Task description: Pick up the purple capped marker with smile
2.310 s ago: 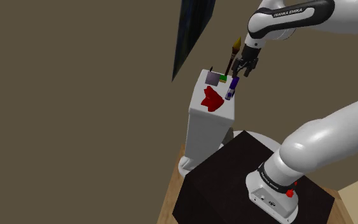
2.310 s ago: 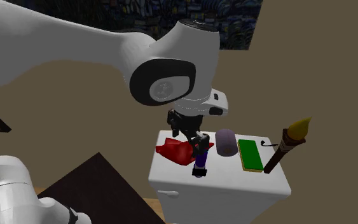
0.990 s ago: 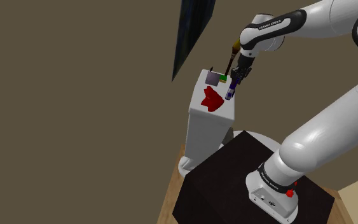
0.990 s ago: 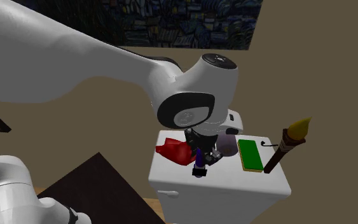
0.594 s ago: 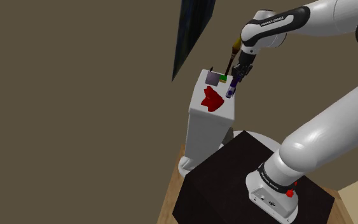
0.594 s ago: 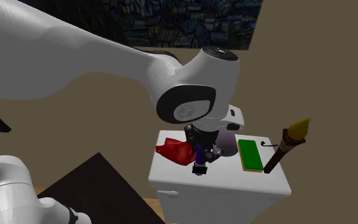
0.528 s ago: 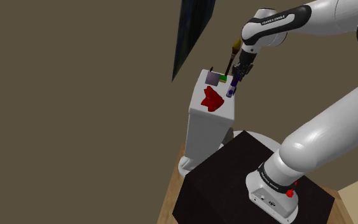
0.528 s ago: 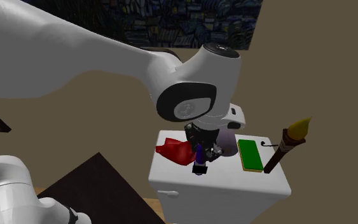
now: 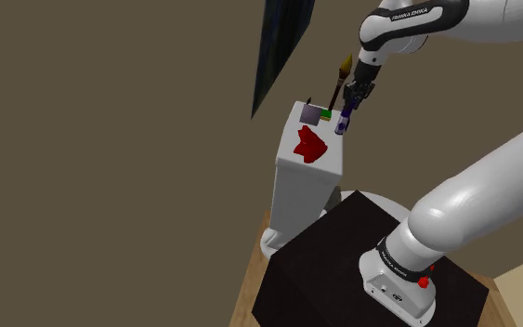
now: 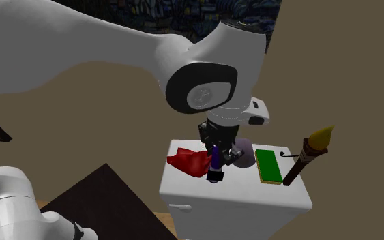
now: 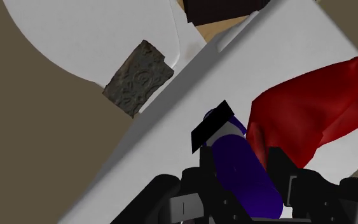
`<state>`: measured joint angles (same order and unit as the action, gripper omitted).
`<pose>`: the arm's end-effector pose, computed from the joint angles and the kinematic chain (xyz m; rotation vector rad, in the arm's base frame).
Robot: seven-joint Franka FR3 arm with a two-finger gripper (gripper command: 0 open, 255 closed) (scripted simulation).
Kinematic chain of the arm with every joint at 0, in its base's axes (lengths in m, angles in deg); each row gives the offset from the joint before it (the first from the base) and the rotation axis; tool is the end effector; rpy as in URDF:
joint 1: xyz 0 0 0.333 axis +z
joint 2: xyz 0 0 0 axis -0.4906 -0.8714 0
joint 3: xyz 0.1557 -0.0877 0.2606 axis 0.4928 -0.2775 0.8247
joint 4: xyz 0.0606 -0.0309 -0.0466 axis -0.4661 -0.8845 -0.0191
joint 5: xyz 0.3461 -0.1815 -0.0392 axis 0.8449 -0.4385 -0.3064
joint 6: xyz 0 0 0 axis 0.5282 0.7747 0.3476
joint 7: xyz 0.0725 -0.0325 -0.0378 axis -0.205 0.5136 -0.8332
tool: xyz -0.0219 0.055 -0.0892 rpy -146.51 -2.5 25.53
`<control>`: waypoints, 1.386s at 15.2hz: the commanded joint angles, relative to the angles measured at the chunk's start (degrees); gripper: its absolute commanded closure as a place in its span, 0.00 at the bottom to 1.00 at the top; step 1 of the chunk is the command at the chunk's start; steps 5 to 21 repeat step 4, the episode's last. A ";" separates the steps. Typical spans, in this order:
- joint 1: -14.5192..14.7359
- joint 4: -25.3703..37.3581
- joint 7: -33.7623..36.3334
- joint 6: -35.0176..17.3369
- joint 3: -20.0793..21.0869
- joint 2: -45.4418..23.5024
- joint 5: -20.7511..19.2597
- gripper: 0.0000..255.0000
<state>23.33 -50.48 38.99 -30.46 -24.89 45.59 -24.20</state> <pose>0.4275 -0.2502 0.4707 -3.1083 0.2841 0.0259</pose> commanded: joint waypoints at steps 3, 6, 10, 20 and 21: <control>0.05 1.81 0.27 2.57 0.26 0.79 -0.20 1.00; 0.05 1.82 0.27 2.57 0.26 0.78 -0.20 1.00; 0.05 1.82 0.27 2.57 0.26 0.78 -0.20 1.00; 0.05 1.82 0.27 2.57 0.26 0.78 -0.20 1.00; 0.05 1.82 0.27 2.57 0.26 0.78 -0.20 1.00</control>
